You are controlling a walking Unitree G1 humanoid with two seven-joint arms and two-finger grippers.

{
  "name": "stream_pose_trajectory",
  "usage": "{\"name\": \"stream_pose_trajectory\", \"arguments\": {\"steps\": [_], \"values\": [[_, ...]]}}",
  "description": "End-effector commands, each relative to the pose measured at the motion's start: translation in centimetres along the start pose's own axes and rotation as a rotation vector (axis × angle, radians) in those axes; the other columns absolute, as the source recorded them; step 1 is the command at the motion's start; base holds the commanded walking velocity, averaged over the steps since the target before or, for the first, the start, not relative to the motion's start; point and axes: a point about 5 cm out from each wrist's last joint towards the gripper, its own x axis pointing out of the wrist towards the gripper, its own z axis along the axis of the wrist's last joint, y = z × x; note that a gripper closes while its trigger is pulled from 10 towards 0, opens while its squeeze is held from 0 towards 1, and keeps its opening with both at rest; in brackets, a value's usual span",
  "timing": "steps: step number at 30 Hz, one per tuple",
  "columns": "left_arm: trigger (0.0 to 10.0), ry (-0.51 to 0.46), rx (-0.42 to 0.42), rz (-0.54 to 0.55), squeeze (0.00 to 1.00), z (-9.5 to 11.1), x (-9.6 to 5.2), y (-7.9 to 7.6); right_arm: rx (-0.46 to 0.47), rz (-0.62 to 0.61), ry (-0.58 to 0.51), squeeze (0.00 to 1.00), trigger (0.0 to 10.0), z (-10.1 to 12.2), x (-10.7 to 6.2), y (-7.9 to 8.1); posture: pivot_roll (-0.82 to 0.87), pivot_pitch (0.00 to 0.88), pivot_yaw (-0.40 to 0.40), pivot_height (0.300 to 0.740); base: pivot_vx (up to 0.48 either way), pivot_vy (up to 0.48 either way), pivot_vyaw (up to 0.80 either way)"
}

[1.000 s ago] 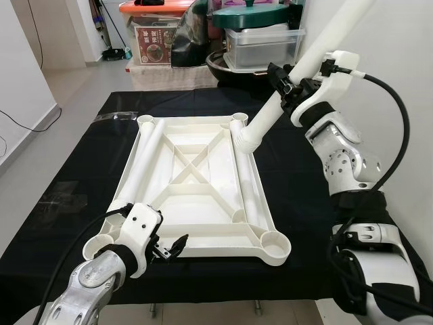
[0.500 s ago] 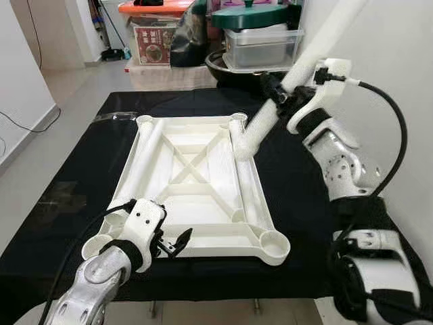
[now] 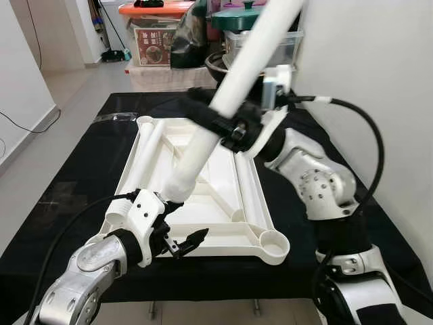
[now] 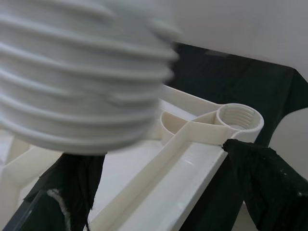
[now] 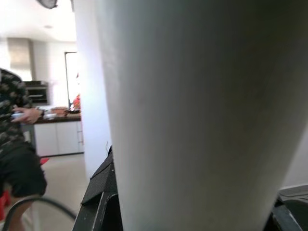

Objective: Building children table

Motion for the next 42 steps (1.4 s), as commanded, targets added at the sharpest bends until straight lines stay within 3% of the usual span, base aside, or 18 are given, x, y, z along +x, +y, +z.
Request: {"name": "stream_pose_trajectory", "arguments": {"steps": [1,6,16,22,27,28,31,38,42], "values": [[10.0,0.011,0.002,0.003,0.00,0.1,-0.4,0.2,0.002,0.034,-0.002,0.00,0.0,0.2,0.1,0.4,0.05,0.000,-0.027,0.740,0.000,0.000,0.00],[10.0,0.010,-0.053,-0.023,0.00,-0.2,-1.7,-0.6,0.027,0.108,0.002,0.00,0.0,0.2,-0.6,0.8,0.06,0.000,-0.034,0.740,0.000,0.000,0.00],[10.0,0.002,-0.065,-0.068,0.00,0.1,-1.5,-0.6,0.070,0.233,0.028,0.00,0.0,-0.3,-0.9,1.6,0.07,0.000,-0.040,0.740,0.000,0.000,0.00],[10.0,-0.032,-0.051,-0.212,0.00,1.4,0.3,-2.1,0.114,0.347,0.055,0.00,0.0,-1.5,-0.9,3.2,0.07,0.000,-0.031,0.740,0.000,0.000,0.00],[10.0,-0.049,-0.055,-0.273,0.00,2.0,0.8,-2.6,0.129,0.387,0.063,0.00,0.0,-1.7,-0.8,3.6,0.07,0.000,-0.032,0.740,0.000,0.000,0.00],[10.0,-0.049,-0.056,-0.337,0.00,2.1,1.4,-3.4,0.133,0.405,0.070,0.00,0.0,-1.9,-0.7,3.8,0.06,0.000,-0.025,0.740,0.000,0.000,0.00],[10.0,-0.041,-0.055,-0.382,0.00,2.0,1.8,-4.0,0.134,0.419,0.073,0.00,0.0,-2.0,-0.6,4.0,0.06,0.000,-0.025,0.740,0.000,0.000,0.00],[10.0,0.032,-0.036,-0.473,0.00,1.0,1.9,-5.2,0.118,0.443,0.083,0.00,0.0,-2.0,-0.4,4.3,0.05,0.000,-0.010,0.740,0.000,0.000,0.00],[10.0,0.051,-0.024,-0.456,0.00,0.8,1.8,-4.8,0.108,0.454,0.096,0.00,0.0,-2.2,-0.3,4.5,0.05,0.000,-0.008,0.740,0.000,0.000,0.00]]}}
